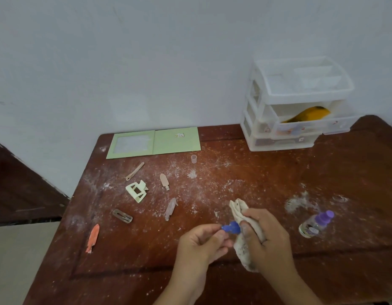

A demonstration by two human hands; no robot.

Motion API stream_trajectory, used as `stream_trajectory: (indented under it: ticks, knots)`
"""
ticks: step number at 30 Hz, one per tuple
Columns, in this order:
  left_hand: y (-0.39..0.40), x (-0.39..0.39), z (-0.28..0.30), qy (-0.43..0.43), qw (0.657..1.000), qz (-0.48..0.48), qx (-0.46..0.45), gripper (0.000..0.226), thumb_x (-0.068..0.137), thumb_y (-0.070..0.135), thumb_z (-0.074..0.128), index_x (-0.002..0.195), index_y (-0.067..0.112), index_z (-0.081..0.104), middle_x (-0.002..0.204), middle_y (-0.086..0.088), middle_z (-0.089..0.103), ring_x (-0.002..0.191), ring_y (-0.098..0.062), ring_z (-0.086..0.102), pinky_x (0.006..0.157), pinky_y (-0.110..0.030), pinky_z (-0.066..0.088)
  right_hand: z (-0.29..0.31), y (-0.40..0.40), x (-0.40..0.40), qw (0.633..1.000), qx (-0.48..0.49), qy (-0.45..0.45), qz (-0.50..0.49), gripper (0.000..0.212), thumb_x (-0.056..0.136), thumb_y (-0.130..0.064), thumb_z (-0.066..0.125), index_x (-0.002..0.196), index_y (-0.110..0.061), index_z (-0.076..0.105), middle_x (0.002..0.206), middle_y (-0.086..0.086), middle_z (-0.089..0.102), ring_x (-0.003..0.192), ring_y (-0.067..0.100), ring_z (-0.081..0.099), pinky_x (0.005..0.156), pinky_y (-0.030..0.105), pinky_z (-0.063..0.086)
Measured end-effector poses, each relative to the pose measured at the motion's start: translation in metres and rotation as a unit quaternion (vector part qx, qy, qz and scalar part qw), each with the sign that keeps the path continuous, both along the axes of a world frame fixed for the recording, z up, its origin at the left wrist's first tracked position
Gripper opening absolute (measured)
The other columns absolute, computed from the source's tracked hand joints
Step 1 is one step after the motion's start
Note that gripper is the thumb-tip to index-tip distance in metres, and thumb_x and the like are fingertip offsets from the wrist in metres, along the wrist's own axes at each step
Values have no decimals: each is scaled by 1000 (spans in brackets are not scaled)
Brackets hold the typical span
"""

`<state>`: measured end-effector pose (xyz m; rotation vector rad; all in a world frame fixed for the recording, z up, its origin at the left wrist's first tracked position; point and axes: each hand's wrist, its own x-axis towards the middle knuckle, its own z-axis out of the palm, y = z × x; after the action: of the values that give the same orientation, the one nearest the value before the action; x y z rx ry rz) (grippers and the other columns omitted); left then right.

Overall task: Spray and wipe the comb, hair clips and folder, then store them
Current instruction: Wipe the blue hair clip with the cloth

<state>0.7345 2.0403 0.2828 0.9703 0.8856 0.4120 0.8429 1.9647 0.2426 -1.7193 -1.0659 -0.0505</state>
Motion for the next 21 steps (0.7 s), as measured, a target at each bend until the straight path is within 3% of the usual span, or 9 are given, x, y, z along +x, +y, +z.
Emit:
stream_trajectory:
  ticks: [3, 7, 11, 16, 19, 21]
  knots:
    - [2, 0, -1, -2, 1000, -14, -1, 16, 84, -2, 55, 80, 9, 65, 56, 1, 70, 51, -5, 65, 48, -14, 50, 4, -4, 9, 999, -14, 1, 47, 17, 77, -24, 46, 92, -27, 54, 91, -29, 54, 84, -15, 51, 70, -2, 37]
    - [2, -1, 3, -13, 998, -50, 34, 28, 84, -3, 55, 69, 15, 71, 57, -2, 70, 53, -7, 65, 49, -14, 51, 5, -4, 16, 989, -51, -53, 127, 17, 81, -20, 50, 96, -24, 57, 91, -11, 54, 80, -1, 52, 67, 4, 40]
    - [2, -3, 0, 13, 991, -93, 99, 30, 88, -2, 50, 68, 12, 68, 54, 2, 66, 51, -6, 62, 50, -15, 49, 7, -3, 15, 980, -85, -91, 154, 16, 81, -18, 51, 96, -23, 56, 78, 2, 57, 70, 2, 46, 62, 3, 34]
    - [-5, 2, -1, 44, 988, -51, 139, 34, 86, -10, 46, 60, 8, 60, 40, -1, 57, 36, -6, 53, 39, -15, 42, 1, -2, 6, 991, -56, -91, 78, 15, 78, -16, 47, 89, -18, 55, 75, 3, 55, 69, 0, 45, 63, 2, 35]
    - [-7, 2, 0, 28, 993, 26, 116, 31, 86, -12, 46, 65, 7, 60, 41, -2, 58, 35, -7, 54, 36, -15, 43, -1, -6, 17, 999, -26, -19, -33, 23, 76, -22, 46, 83, -9, 64, 78, -2, 58, 80, -13, 48, 73, -4, 33]
    - [-4, 0, 0, 14, 994, 58, 96, 28, 86, -10, 46, 70, 6, 61, 44, -3, 61, 38, -8, 58, 38, -15, 46, -1, -11, 20, 999, -17, 37, -31, 19, 76, -29, 47, 84, -21, 62, 83, -14, 59, 84, -16, 50, 72, -4, 35]
